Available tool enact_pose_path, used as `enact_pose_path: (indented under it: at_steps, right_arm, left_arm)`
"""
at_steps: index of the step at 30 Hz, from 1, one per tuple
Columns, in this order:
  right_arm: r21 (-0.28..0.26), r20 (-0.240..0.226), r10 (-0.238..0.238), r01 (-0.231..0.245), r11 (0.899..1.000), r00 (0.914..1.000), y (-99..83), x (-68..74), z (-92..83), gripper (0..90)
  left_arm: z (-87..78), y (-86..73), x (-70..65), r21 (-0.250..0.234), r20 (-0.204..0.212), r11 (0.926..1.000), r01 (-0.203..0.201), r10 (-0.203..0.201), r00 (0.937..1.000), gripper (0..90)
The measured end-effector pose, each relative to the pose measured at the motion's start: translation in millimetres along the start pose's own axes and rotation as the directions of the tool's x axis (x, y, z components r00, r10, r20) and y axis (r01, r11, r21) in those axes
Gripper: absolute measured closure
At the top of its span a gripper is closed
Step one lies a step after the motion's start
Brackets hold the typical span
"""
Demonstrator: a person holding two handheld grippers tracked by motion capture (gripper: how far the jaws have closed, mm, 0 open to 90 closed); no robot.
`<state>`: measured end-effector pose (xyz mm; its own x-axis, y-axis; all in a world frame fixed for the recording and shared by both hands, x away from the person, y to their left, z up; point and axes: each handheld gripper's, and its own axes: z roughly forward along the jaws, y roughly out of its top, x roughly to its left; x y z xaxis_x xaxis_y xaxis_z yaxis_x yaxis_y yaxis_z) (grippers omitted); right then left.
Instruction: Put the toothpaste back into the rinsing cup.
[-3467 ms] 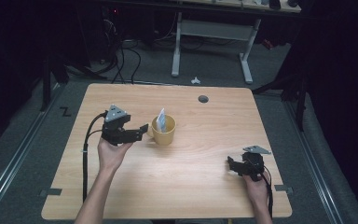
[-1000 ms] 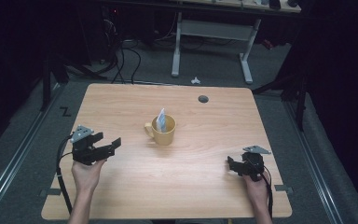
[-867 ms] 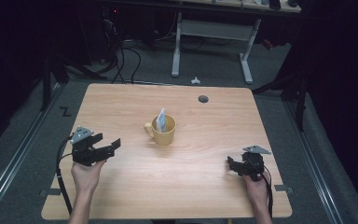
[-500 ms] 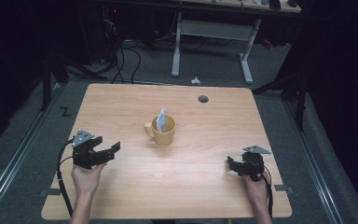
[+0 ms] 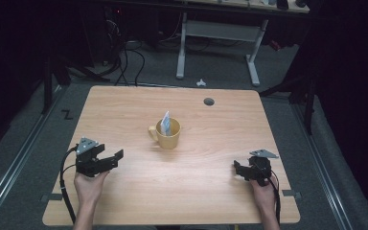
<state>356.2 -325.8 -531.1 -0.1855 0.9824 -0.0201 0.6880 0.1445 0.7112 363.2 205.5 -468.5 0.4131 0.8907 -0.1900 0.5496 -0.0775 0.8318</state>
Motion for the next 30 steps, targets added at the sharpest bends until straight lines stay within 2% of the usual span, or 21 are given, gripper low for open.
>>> enact_pose_path:
  at_steps: [30]
  right_arm:
    - [0.000, 0.000, 0.001, -0.001, 1.000, 1.0000, 0.0, 0.1, 0.0, 18.2]
  left_arm:
    - [18.9, -24.2, -3.6, 0.060, -0.017, 0.9981, 0.013, -0.012, 0.9998, 21.7]
